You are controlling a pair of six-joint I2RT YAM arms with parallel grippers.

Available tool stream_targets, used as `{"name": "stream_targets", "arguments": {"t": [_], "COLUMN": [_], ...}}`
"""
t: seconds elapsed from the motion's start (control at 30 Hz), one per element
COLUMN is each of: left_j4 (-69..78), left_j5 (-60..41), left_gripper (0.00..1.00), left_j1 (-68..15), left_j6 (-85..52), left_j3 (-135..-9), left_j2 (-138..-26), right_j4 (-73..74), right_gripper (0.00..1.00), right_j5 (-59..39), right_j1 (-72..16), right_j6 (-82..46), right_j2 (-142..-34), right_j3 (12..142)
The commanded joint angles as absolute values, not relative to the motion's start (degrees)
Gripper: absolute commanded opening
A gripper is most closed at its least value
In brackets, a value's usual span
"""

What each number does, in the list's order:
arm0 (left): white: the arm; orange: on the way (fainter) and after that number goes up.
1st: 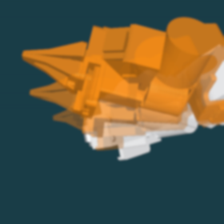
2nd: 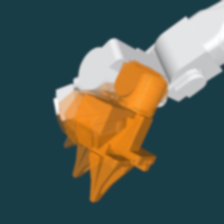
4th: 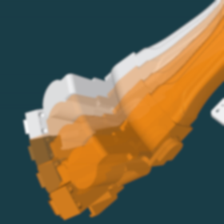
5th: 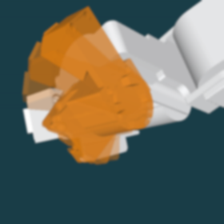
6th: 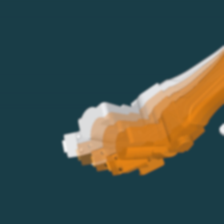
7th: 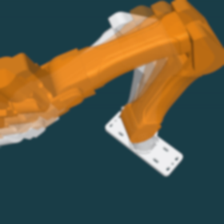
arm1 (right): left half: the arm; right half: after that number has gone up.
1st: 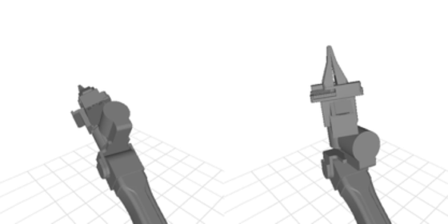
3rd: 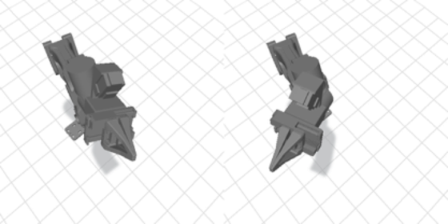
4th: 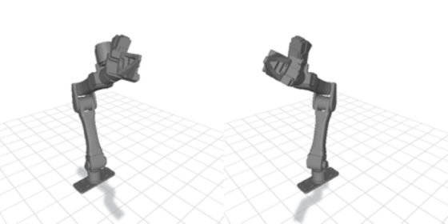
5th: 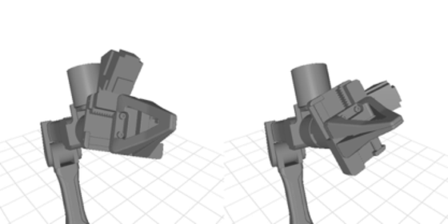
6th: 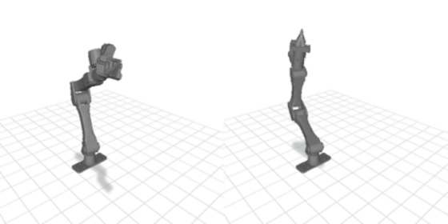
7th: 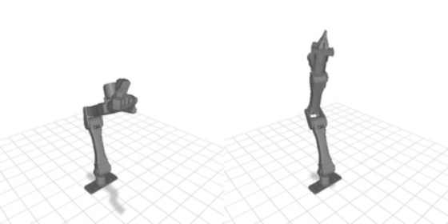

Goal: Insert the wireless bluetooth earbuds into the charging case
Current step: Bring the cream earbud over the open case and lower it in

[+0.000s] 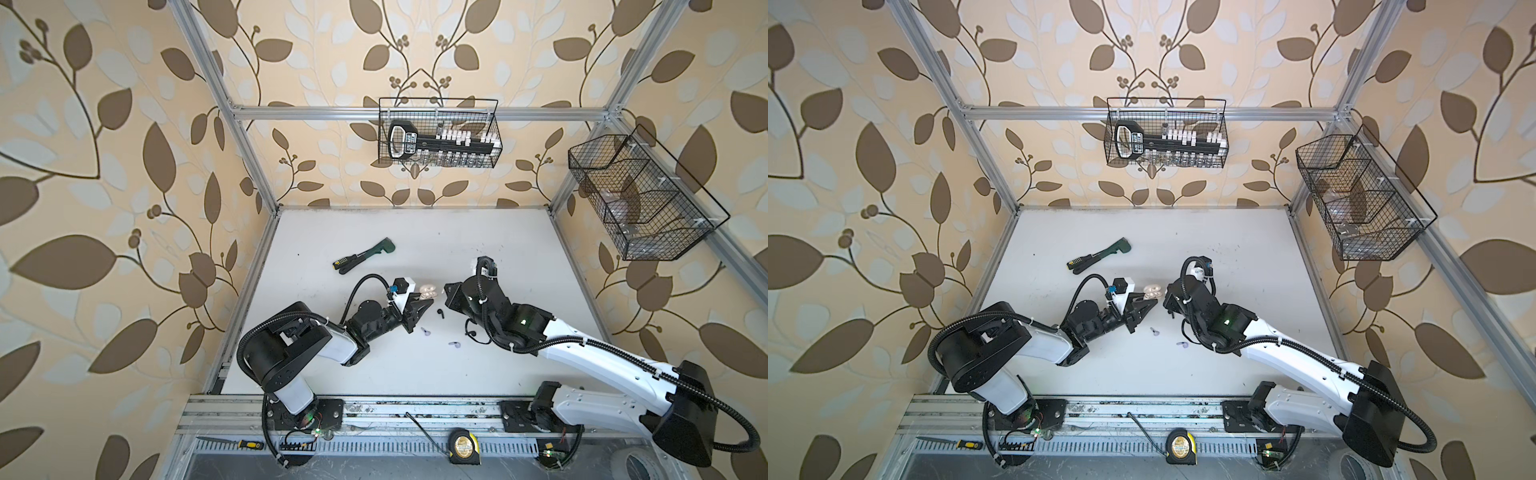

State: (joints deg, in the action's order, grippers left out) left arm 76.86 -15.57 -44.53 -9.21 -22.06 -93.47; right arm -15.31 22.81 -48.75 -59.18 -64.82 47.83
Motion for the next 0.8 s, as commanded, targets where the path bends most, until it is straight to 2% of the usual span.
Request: {"name": "stream_targets", "arguments": {"t": [0.0,0.77], "left_j4": [81.58,81.58], "left_j5": [-20.72,-22.50], "left_gripper": [0.00,0.00], "left_j1": [-44.30,-44.30], "left_j6": [-8.57,-9.32], "left_j3": [-23.91,-24.53], "left_j2": [-93.87,-93.79], "right_j4": [-15.35,-13.33], "right_gripper": [0.06,0.05], "right_j5": [24.24,24.72], "right_j1": [-49.97,-54.18], "right_j6": [-58.83,-59.03], "right_j2": [-66.24,-71.61], "right_j3": [50.59,51.75]}}
